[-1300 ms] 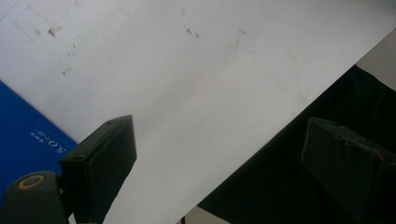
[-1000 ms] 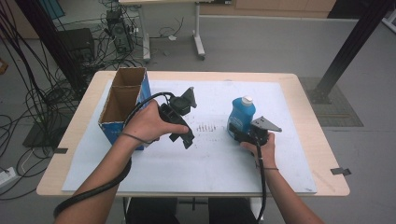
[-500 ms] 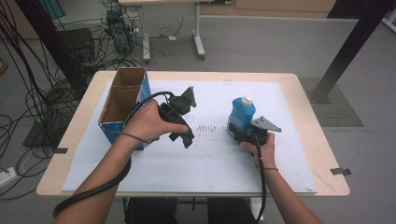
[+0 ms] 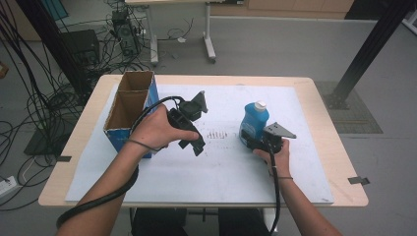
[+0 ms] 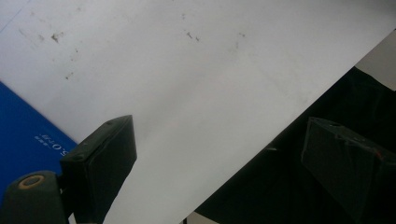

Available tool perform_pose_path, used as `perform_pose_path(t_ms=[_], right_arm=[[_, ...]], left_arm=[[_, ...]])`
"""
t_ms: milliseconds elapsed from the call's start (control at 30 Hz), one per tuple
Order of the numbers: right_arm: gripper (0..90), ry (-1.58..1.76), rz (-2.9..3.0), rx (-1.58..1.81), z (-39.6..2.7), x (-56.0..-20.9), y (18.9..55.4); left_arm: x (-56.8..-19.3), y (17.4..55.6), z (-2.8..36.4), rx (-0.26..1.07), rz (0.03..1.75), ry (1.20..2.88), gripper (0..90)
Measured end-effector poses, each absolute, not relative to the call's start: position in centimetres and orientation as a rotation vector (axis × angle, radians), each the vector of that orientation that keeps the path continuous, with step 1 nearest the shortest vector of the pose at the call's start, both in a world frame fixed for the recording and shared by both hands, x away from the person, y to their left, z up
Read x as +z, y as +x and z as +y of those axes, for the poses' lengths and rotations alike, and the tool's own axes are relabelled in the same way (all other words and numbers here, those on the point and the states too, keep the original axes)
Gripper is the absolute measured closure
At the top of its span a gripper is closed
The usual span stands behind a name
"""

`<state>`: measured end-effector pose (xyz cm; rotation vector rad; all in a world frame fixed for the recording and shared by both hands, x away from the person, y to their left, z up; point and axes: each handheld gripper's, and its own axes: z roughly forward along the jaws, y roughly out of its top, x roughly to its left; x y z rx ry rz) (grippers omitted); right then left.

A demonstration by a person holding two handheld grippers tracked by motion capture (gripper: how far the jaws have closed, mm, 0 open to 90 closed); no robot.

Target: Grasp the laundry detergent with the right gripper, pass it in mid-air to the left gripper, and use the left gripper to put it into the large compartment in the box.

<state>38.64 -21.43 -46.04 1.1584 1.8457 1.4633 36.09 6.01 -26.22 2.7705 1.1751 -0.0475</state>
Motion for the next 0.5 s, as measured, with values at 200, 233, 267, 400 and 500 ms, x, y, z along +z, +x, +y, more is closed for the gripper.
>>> perform_pose_path(t_ms=[200, 233, 267, 400, 500], right_arm=[[39.6, 1.15, 1.854, 1.459, -21.5, -46.0, 38.7], [39.7, 1.15, 1.86, 1.461, -21.5, -45.9, 38.7], [39.8, 1.15, 1.862, 1.467, -21.6, -45.9, 38.7], [39.9, 1.147, 1.895, 1.489, -21.8, -45.7, 38.8], [40.0, 1.124, 1.933, 1.502, -21.8, -45.5, 38.8]], left_arm=[[-25.7, 36.2, 6.0, -0.032, 1.156, 2.769, 10.5], [-25.6, 36.2, 6.0, -0.029, 1.152, 2.77, 10.5], [-25.5, 36.2, 6.0, -0.027, 1.147, 2.771, 10.5], [-24.8, 36.2, 6.0, -0.017, 1.124, 2.781, 10.5], [-24.1, 36.4, 6.1, -0.009, 1.097, 2.781, 10.5]])
